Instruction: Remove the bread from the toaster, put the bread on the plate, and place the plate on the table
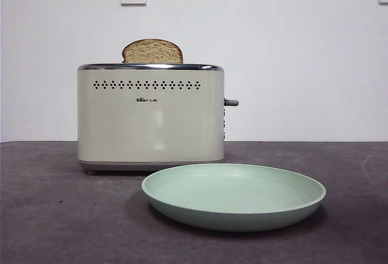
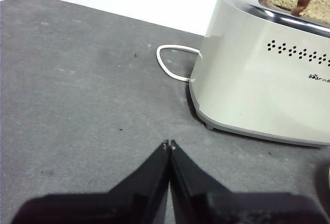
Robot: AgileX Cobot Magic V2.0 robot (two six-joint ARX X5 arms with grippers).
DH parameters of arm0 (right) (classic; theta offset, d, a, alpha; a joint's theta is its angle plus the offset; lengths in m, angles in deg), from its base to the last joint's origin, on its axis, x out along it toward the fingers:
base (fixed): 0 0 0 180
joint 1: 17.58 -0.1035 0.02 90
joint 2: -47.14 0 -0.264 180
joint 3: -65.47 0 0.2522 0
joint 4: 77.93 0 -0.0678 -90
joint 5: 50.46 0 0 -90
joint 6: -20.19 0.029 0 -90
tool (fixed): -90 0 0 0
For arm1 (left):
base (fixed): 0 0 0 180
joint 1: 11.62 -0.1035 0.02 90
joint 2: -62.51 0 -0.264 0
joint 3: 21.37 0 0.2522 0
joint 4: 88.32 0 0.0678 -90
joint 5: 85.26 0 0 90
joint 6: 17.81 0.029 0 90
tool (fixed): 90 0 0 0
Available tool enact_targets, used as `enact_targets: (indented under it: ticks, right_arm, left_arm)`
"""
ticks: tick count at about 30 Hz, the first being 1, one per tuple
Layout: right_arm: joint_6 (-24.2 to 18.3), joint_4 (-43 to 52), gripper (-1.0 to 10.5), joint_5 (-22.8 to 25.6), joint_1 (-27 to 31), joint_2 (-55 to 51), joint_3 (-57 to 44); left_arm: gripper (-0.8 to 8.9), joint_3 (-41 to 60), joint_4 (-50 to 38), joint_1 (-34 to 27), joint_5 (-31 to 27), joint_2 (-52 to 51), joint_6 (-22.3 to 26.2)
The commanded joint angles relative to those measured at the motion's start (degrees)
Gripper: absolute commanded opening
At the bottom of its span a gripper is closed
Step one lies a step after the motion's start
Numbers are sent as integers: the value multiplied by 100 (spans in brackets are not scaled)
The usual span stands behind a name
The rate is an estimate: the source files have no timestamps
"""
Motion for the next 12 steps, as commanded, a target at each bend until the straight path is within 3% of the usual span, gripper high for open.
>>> enact_targets:
  ticks: [1, 4, 7, 12]
  right_arm:
    - [1143, -20, 1, -7, -7, -13, -68]
    - [1644, -17, 1, -44, -7, -13, -68]
    - [1744, 26, -9, -557, -7, -11, -39]
    - [2011, 17, -11, -1191, -9, 275, 404]
  left_arm:
    - [-3, 74, -59, -15, 46, -9, 31]
    - [-4, 70, -90, -15, 365, -9, -22]
    - [-6, 39, -142, -15, 881, -9, -302]
    - [-6, -271, -31, -15, 1226, -2, -898]
